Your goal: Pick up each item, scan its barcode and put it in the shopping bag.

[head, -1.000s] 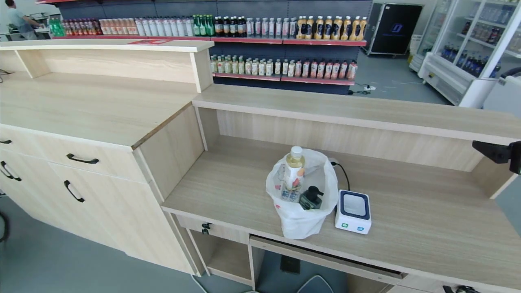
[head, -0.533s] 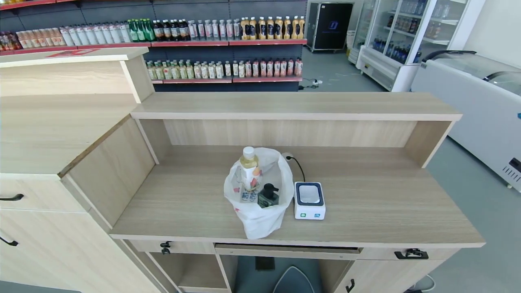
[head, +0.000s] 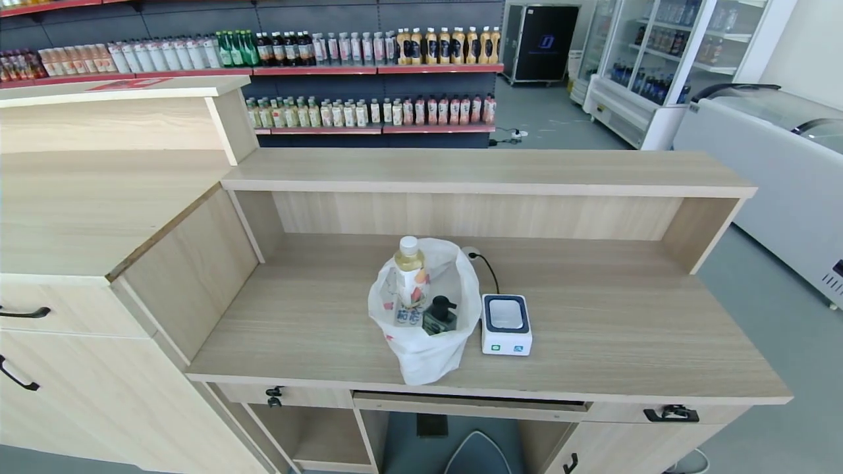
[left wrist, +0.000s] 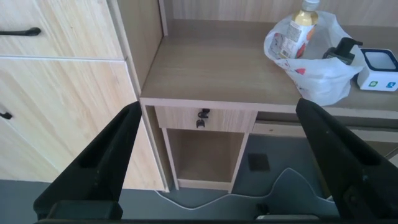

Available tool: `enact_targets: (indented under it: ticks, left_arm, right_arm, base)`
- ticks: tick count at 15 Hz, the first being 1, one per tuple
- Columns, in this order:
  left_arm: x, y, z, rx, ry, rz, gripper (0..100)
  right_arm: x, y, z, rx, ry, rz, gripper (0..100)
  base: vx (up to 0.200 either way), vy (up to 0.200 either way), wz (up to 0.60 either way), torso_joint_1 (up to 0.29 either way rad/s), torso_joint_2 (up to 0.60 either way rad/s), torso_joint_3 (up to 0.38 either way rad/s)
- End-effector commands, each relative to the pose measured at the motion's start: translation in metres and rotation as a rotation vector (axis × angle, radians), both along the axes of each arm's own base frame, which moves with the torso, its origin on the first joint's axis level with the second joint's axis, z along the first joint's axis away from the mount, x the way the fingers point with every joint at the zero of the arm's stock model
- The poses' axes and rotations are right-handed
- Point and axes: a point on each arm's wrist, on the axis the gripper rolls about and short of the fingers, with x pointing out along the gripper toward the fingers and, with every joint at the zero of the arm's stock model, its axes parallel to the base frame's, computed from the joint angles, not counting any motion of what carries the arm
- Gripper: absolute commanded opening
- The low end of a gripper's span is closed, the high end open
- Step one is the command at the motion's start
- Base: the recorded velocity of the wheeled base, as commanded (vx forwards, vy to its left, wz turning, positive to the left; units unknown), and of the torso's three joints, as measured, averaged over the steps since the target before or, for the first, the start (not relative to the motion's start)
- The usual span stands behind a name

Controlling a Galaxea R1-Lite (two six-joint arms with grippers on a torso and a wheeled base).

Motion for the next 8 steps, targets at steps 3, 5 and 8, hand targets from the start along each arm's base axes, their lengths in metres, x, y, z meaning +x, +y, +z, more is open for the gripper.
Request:
enact_targets:
  ticks: [3,5,8]
  left_arm:
    - [0.0,0.0,0.0,0.0,0.0,0.0,100]
    - [0.0,0.0,0.0,0.0,0.0,0.0,100]
    - [0.0,0.0,0.0,0.0,0.0,0.0,100]
  right_arm:
    - [-0.027,0.003,-0.032,-0.01,-0.061,0.113,100]
    - [-0.032,0.002,-0.043,-0.004,-0.024,0.122,100]
    - [-0.037,0.002,-0.046,-0.004,-0.053,0.154,100]
  base:
    - [0.0,0.0,0.0,0.0,0.0,0.0]
    - [0.0,0.0,0.0,0.0,0.0,0.0]
    - [0.0,0.0,0.0,0.0,0.0,0.0]
